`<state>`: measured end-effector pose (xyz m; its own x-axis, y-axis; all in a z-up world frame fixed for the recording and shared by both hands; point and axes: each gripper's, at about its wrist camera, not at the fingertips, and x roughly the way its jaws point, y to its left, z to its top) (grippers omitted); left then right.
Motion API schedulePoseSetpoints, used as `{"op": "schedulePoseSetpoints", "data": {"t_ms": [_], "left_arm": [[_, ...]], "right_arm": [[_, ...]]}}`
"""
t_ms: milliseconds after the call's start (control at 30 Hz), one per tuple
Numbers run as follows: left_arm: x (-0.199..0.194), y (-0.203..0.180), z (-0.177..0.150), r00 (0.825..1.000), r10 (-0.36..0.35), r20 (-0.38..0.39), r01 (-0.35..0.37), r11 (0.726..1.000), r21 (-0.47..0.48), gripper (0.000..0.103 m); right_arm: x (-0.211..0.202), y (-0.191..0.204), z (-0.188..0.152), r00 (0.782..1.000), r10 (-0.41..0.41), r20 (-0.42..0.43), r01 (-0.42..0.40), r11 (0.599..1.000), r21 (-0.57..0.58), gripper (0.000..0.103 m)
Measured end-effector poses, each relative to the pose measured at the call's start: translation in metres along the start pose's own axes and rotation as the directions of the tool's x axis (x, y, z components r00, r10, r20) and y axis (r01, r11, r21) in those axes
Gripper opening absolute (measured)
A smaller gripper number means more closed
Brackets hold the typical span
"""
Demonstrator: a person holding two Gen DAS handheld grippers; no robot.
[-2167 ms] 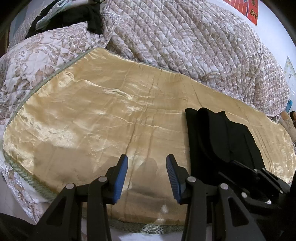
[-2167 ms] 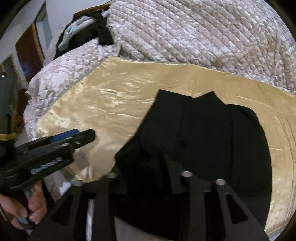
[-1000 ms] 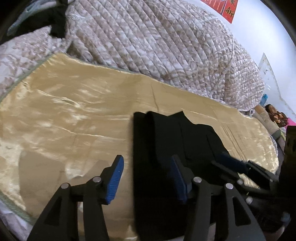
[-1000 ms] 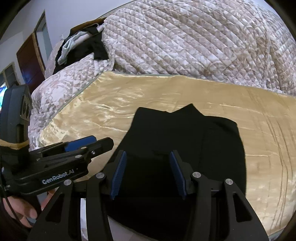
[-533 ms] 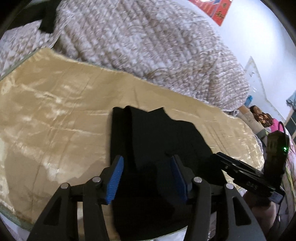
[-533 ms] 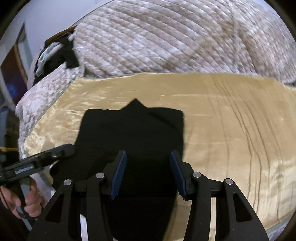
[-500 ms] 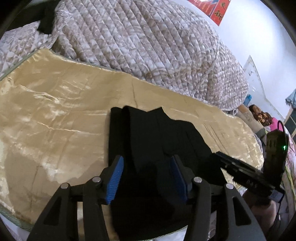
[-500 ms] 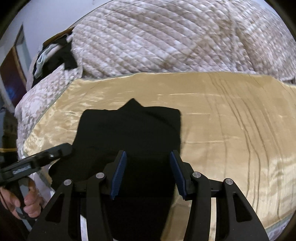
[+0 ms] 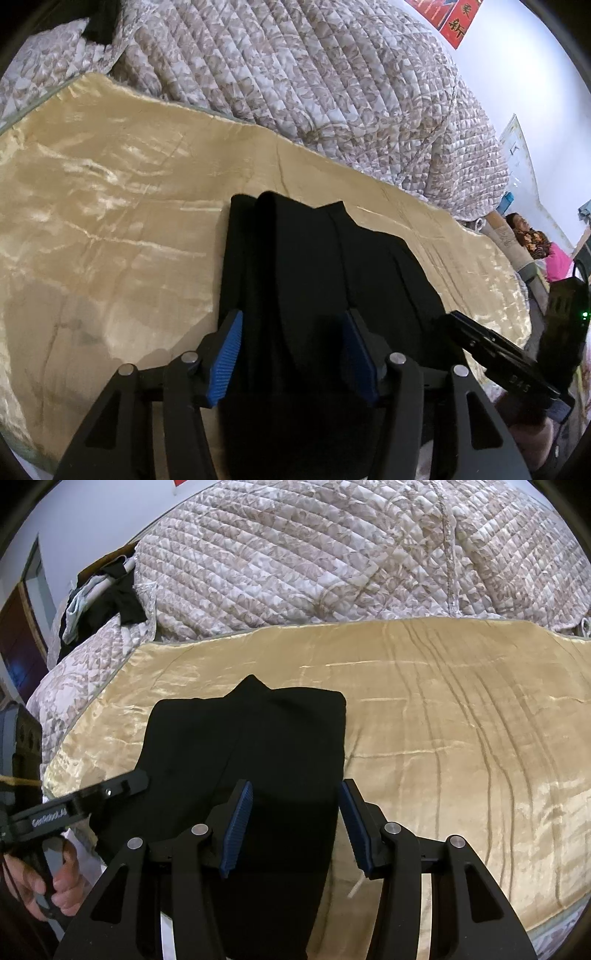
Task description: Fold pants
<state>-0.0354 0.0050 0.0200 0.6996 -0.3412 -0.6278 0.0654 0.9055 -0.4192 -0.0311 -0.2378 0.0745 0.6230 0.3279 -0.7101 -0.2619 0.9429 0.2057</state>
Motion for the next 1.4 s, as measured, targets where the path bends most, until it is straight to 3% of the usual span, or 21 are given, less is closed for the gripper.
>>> {"op": "schedulePoseSetpoints", "data": {"t_ms": [200,300,533,633,800,833,933,1067,1167,1233,1267,1300,1400], "left_arm": [[0.003,0.003,0.004,0.998,-0.066,0.003,0.066,0.997,-0.039,0.058],[-0.005,0.005,0.0,0.994,-0.106,0.016,0.107,0.993,-0.059,0.043],[-0.006,0.019,0.0,0.984,-0.174,0.025,0.176,0.97,-0.166,0.033],[0.005,0.023,-0.001,0.989,-0.149,-0.019,0.143,0.972,-0.187,0.038],[0.003,0.008,-0.001,0.99,-0.135,-0.052,0.128,0.985,-0.112,0.043],[0.003,0.007,0.0,0.991,-0.12,-0.051,0.114,0.988,-0.104,0.031],[-0.006,0.003,0.005,0.995,-0.095,-0.026,0.093,0.993,-0.076,0.017],[-0.027,-0.012,0.017,0.997,-0.046,0.054,0.046,0.999,0.006,0.015],[-0.011,0.006,0.016,1.0,-0.024,-0.007,0.023,0.999,-0.041,0.016],[-0.001,0.015,0.011,0.999,-0.004,-0.036,0.001,0.998,-0.066,0.018],[-0.003,0.016,0.011,1.0,-0.006,-0.029,0.004,0.998,-0.069,0.018],[-0.005,0.014,0.011,1.0,-0.003,-0.026,0.001,0.998,-0.058,0.018],[-0.005,0.009,0.009,0.999,0.021,-0.024,-0.021,1.0,-0.014,0.02]], "right_arm": [[0.001,-0.009,0.0,1.0,0.003,-0.004,-0.003,0.999,0.038,0.049],[0.001,-0.009,0.0,1.0,0.001,0.0,-0.001,0.999,0.035,0.049],[0.002,-0.013,0.0,1.0,0.003,-0.009,-0.003,0.998,0.057,0.049],[0.004,-0.015,-0.001,1.0,0.007,-0.014,-0.006,0.998,0.066,0.049],[0.005,-0.015,-0.003,1.0,0.007,-0.02,-0.006,0.997,0.074,0.049],[0.005,-0.015,-0.003,1.0,0.007,-0.02,-0.006,0.997,0.072,0.049],[0.005,-0.016,-0.003,1.0,0.007,-0.019,-0.005,0.997,0.072,0.049],[0.001,-0.014,-0.002,1.0,0.008,0.002,-0.008,0.998,0.065,0.049],[-0.011,-0.01,0.001,0.998,0.012,0.062,-0.015,0.999,0.043,0.049],[-0.014,-0.008,0.001,0.997,0.025,0.078,-0.028,0.999,0.036,0.044],[-0.011,-0.005,0.002,0.997,0.034,0.067,-0.036,0.999,0.03,0.031],[-0.006,-0.003,0.001,0.998,0.037,0.043,-0.038,0.999,0.022,0.023],[0.011,0.003,-0.006,1.0,-0.01,-0.013,0.009,0.998,-0.055,0.023]]}}
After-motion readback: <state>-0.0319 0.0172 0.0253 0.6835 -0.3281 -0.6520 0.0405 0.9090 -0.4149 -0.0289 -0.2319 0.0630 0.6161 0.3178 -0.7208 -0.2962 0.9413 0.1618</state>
